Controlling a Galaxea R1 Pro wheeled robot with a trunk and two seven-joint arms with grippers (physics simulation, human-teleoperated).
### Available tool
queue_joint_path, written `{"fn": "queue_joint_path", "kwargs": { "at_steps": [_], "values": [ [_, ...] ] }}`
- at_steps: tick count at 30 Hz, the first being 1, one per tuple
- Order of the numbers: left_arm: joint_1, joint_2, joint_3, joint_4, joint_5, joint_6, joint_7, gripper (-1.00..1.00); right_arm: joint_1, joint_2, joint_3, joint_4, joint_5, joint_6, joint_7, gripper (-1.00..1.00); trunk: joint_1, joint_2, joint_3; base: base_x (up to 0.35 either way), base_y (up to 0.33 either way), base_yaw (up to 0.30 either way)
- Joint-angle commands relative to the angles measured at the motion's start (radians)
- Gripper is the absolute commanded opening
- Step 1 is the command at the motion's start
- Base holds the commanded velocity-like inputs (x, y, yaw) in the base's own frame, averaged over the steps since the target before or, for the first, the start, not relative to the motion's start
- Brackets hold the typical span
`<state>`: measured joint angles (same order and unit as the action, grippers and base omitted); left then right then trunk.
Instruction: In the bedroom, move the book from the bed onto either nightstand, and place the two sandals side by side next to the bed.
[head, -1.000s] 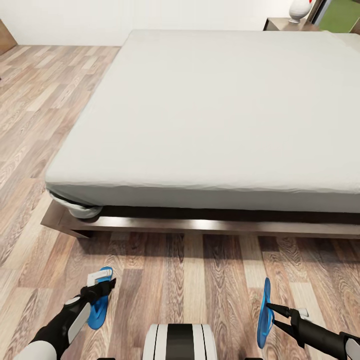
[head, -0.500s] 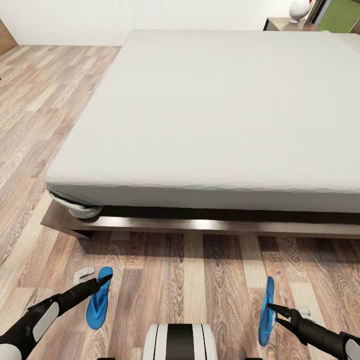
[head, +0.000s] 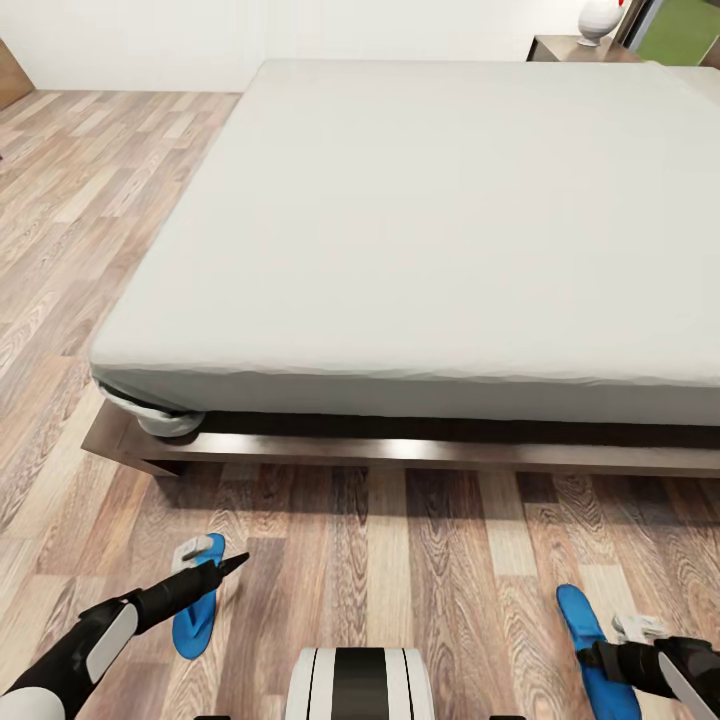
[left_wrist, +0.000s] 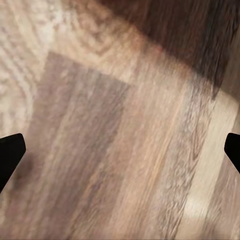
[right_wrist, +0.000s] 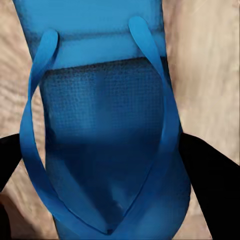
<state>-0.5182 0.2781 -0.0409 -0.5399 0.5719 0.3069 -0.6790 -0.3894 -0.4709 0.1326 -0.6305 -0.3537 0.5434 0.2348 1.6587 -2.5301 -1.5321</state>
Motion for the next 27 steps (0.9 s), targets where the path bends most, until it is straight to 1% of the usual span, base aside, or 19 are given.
{"fn": "queue_joint_path", "kwargs": {
  "at_steps": [1, 3, 4, 7, 8, 13, 16, 19, 22, 24, 25, 27],
  "values": [
    [0.0, 0.002, -0.004, 0.0, 0.011, 0.007, -0.001, 1.0, 0.0, 0.0, 0.004, -0.001, -0.002, -0.012, -0.032, -1.0, 0.0, 0.0, -0.001, 0.0, 0.0, 0.0],
    [0.0, 0.002, -0.005, 0.0, 0.011, 0.007, -0.002, 1.0, 0.0, 0.001, 0.006, -0.001, 0.004, -0.091, -0.109, -1.0, 0.0, 0.0, -0.001, 0.0, 0.0, 0.0],
    [0.0, 0.001, -0.005, 0.0, 0.011, 0.007, -0.002, 1.0, 0.0, 0.001, 0.006, -0.001, 0.004, -0.134, -0.127, -1.0, 0.0, 0.0, -0.001, 0.0, 0.0, 0.0],
    [0.0, 0.001, -0.005, 0.0, 0.011, 0.008, -0.002, 1.0, 0.0, 0.002, 0.005, 0.001, 0.004, -0.209, -0.139, -1.0, 0.0, 0.0, -0.001, 0.0, 0.0, 0.0],
    [0.0, 0.001, -0.005, 0.0, 0.011, 0.008, -0.002, 1.0, 0.0, 0.002, 0.003, 0.001, 0.002, -0.244, -0.141, -1.0, 0.0, 0.0, -0.001, 0.0, 0.0, 0.0],
    [0.0, 0.001, -0.005, 0.0, 0.011, 0.008, -0.002, 1.0, 0.0, 0.0, 0.001, 0.012, -0.005, -0.373, -0.135, -1.0, 0.0, 0.0, -0.001, 0.0, 0.0, 0.0],
    [0.0, 0.001, -0.005, 0.0, 0.011, 0.008, -0.002, 1.0, -0.001, 0.001, 0.001, 0.023, -0.005, -0.403, -0.142, -1.0, 0.0, 0.0, -0.001, 0.0, 0.0, 0.0],
    [0.0, 0.001, -0.006, 0.0, 0.011, 0.008, -0.002, 1.0, -0.001, 0.001, 0.002, 0.045, -0.006, -0.414, -0.144, -1.0, 0.0, 0.0, -0.001, 0.0, 0.0, 0.0],
    [0.0, 0.0, -0.006, 0.001, 0.01, 0.008, -0.002, 1.0, 0.0, 0.002, 0.001, 0.053, -0.007, -0.495, -0.145, -1.0, 0.0, 0.0, -0.001, 0.0, 0.0, 0.0],
    [0.0, 0.0, -0.006, 0.001, 0.01, 0.007, -0.001, 1.0, 0.0, 0.002, 0.0, 0.055, -0.008, -0.525, -0.149, -1.0, 0.0, 0.0, -0.001, 0.0, 0.0, 0.0],
    [0.0, -0.001, -0.007, 0.001, 0.009, 0.006, 0.001, 1.0, -0.001, 0.003, -0.004, 0.055, -0.008, -0.532, -0.164, -1.0, 0.0, 0.0, -0.001, 0.0, 0.0, 0.0],
    [0.0, -0.002, -0.007, 0.001, 0.008, 0.004, 0.002, 1.0, 0.0, 0.004, -0.019, 0.055, -0.008, -0.538, -0.237, -1.0, 0.0, 0.0, -0.001, 0.0, 0.0, 0.0]
  ]
}}
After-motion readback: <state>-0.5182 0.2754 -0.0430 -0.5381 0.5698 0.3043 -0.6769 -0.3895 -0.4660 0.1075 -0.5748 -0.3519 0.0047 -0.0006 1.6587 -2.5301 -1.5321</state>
